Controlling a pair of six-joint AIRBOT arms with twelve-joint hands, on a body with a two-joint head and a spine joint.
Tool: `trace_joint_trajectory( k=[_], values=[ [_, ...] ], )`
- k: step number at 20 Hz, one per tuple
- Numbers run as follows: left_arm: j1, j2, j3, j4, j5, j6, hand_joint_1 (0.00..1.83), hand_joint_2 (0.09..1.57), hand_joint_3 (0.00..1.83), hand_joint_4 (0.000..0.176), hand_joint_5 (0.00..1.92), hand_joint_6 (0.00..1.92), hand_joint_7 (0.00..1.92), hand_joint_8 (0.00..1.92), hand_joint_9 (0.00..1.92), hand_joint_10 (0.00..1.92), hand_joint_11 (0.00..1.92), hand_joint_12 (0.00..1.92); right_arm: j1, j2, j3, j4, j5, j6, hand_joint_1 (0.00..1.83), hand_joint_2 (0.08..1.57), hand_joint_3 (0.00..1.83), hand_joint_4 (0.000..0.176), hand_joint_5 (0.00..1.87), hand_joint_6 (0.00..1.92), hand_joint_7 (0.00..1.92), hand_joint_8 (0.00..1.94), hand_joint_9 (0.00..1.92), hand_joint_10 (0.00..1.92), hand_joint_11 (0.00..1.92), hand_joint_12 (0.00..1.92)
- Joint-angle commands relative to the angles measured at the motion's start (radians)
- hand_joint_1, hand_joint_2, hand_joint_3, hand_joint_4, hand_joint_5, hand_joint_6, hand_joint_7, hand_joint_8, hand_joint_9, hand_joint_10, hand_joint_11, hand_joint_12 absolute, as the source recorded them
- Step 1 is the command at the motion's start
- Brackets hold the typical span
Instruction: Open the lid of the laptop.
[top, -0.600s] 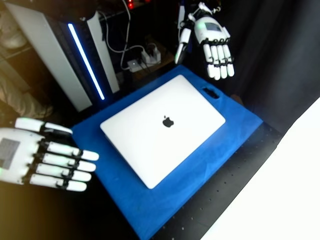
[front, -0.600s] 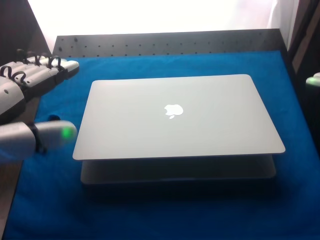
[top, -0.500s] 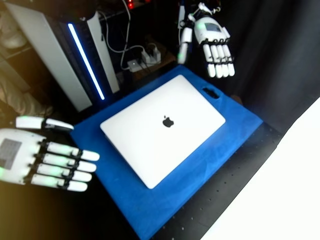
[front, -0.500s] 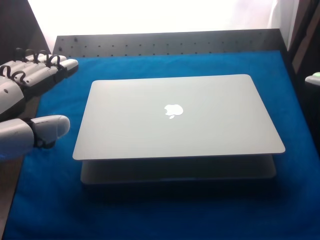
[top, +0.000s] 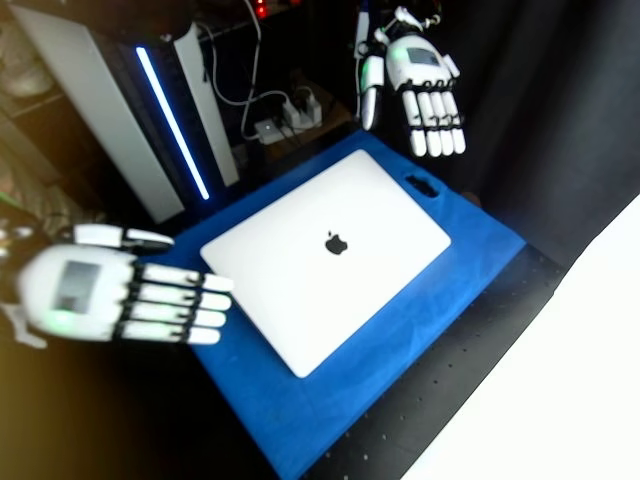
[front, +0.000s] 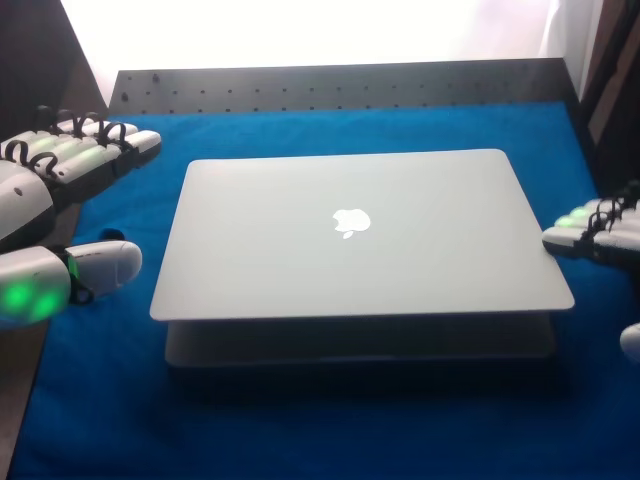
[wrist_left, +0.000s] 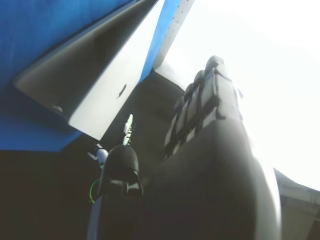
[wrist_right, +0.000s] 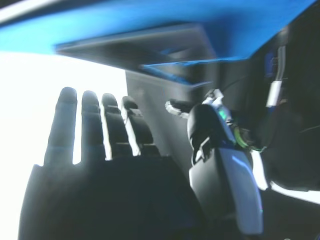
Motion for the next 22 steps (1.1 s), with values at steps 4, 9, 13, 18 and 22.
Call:
trace_joint_trajectory(
  k=[4, 9, 13, 18, 22],
  values=[
    [-0.012, -0.005, 0.002, -0.001, -0.118, -0.003, 0.0, 1.46, 0.0, 0.0, 0.0, 0.0, 0.0, 0.0, 0.0, 0.0, 0.0, 0.0, 0.009, -0.005, 0.003, -0.016, 0.043, 0.042, 0.0, 1.33, 0.01, 0.0, 0.0, 0.0, 0.0, 0.0, 0.0, 0.0, 0.0, 0.0],
    [-0.012, -0.01, 0.002, -0.002, -0.114, -0.003, 0.0, 1.45, 0.0, 0.0, 0.0, 0.0, 0.0, 0.0, 0.0, 0.0, 0.0, 0.0, 0.001, -0.011, 0.003, -0.065, 0.021, 0.087, 0.0, 1.33, 0.01, 0.0, 0.0, 0.0, 0.0, 0.0, 0.0, 0.0, 0.0, 0.0],
    [-0.012, -0.015, 0.002, -0.006, -0.11, -0.003, 0.0, 1.45, 0.0, 0.0, 0.0, 0.0, 0.0, 0.0, 0.0, 0.0, 0.0, 0.0, -0.003, -0.026, 0.003, -0.082, 0.02, 0.099, 0.0, 1.34, 0.01, 0.0, 0.0, 0.0, 0.0, 0.0, 0.0, 0.0, 0.0, 0.0],
    [-0.012, -0.018, 0.001, -0.008, -0.109, -0.003, 0.0, 1.46, 0.0, 0.0, 0.0, 0.0, 0.0, 0.0, 0.0, 0.0, 0.0, 0.0, -0.003, -0.045, 0.002, -0.115, 0.02, 0.127, 0.0, 1.36, 0.01, 0.0, 0.0, 0.0, 0.0, 0.0, 0.0, 0.0, 0.0, 0.0],
    [-0.012, -0.023, 0.002, -0.009, -0.101, -0.003, 0.0, 1.48, 0.01, 0.0, 0.0, 0.0, 0.0, 0.0, 0.0, 0.0, 0.0, 0.0, 0.011, -0.048, 0.006, -0.157, 0.02, 0.153, 0.0, 1.37, 0.01, 0.0, 0.0, 0.0, 0.0, 0.0, 0.0, 0.0, 0.0, 0.0]
  ],
)
